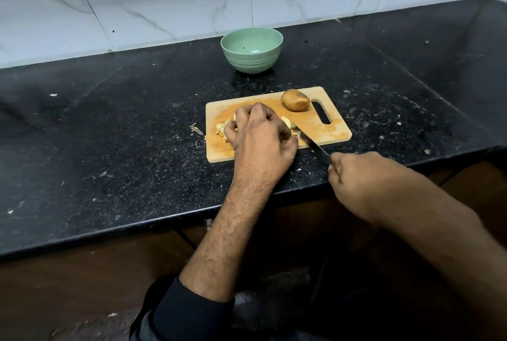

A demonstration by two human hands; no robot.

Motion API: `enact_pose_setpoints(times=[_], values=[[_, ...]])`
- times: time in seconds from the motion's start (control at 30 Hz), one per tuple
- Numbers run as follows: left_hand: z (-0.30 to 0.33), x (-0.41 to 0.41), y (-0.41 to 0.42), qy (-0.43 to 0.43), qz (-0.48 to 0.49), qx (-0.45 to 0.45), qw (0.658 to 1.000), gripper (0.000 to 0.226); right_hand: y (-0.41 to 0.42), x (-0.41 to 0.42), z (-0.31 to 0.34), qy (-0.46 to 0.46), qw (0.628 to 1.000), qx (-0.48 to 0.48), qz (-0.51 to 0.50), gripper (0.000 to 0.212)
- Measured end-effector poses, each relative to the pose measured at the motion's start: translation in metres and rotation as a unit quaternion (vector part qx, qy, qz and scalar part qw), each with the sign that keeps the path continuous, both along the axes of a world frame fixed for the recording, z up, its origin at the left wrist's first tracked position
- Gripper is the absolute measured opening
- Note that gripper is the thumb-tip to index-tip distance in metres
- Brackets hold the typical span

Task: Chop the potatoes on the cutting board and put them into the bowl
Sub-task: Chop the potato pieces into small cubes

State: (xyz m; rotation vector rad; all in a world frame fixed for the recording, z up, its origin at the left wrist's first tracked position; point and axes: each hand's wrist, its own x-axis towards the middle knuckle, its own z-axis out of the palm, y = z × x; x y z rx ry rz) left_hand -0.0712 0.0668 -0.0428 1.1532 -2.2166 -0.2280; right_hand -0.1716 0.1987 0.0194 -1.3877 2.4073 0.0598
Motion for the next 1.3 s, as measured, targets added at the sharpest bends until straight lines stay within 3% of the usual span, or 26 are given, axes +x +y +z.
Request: enact_pose_setpoints(times=[0.17, 0.4, 0.67, 1.1, 1.3], values=[[0.0, 0.0, 0.001, 0.002, 0.002, -0.002, 1.0, 0.016, 0.008, -0.008, 0.003, -0.039, 0.999, 0.023, 0.022, 0.024], [-0.001, 0.0, 0.001, 0.008, 0.003, -0.005, 1.0, 0.015, 0.036, 0.003, -0.016, 0.022, 0.999, -0.049, -0.006, 0.025], [-0.001, 0.004, 0.001, 0.018, -0.001, 0.03, 0.999, 0.015, 0.036, 0.006, 0.009, 0.02, 0.997, -0.078, -0.02, 0.031], [0.0, 0.006, 0.0, 0.031, -0.016, 0.066, 0.997, 0.008, 0.005, 0.01, -0.004, 0.026, 0.999, -0.023, 0.019, 0.026], [0.0, 0.004, -0.001, 0.03, -0.014, 0.073, 0.997, 0.006, 0.008, 0.003, 0.004, -0.049, 0.999, 0.016, 0.016, 0.029]])
